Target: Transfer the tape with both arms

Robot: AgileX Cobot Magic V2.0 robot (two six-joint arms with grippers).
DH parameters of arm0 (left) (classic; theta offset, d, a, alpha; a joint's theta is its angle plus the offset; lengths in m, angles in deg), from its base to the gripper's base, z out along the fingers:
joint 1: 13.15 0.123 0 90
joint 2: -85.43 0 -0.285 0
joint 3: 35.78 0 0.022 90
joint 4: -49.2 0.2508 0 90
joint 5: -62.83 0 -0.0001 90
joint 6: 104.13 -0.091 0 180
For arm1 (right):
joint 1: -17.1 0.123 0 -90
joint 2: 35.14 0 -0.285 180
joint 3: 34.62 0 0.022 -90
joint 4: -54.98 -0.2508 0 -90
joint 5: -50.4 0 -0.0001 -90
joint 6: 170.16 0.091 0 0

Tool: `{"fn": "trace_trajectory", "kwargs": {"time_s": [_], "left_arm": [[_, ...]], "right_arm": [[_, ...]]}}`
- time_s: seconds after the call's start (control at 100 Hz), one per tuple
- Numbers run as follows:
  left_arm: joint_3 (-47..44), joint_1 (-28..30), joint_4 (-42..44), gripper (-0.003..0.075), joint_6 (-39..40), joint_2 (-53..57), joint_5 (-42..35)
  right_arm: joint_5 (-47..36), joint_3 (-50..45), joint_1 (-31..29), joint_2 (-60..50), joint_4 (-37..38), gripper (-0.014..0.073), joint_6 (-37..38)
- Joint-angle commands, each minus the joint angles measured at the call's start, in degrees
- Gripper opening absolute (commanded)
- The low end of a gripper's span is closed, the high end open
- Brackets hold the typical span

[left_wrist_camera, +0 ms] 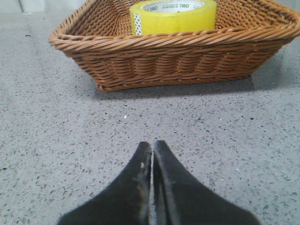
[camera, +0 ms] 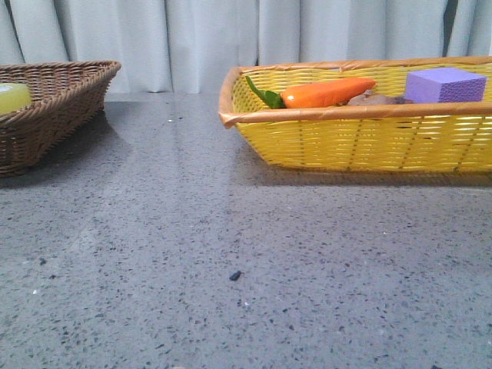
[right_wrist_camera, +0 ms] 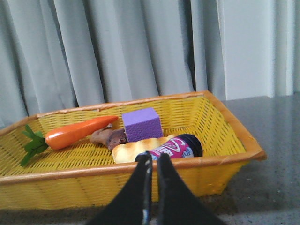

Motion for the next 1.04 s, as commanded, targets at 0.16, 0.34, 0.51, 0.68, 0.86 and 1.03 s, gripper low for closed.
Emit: {"fn": "trace_trajectory", "kwargs": {"time_s": [0.16, 0.34, 0.51, 0.68, 0.86, 1.03], "left_arm": [[-0.49, 0.17, -0.18, -0.0020, 0.63, 1.74, -3.73], [-0.49, 0.17, -0.18, -0.0020, 0.63, 1.74, -3.73], [-0.49, 0.17, -0.18, -0.0020, 0.63, 1.74, -3.73], [-0.49, 0.17, -0.18, -0.0020, 0.63, 1.74, -3.73], [-0.49, 0.17, -0.18, -0.0020, 0.63, 1.74, -3.73], [-0.49, 0.17, -0.18, -0.0020, 0.63, 1.74, -3.73]], "right_arm": [[12.42, -1.17, -0.28, -0.87, 0.00, -0.0074, -0.62], [20.06, -1.17, -0.28, -0.87, 1.64, -0.0074, -0.62], [20.92, -1.17, -0.28, -0.87, 1.64, -0.0074, -0.62], [20.92, -1.17, -0.28, -0.87, 1.64, -0.0074, -0.62], [20.92, -1.17, -0.28, -0.87, 1.64, -0.0074, -0.62], [20.92, -1.17, -0.28, -0.87, 1.64, -0.0074, -0.62]]}}
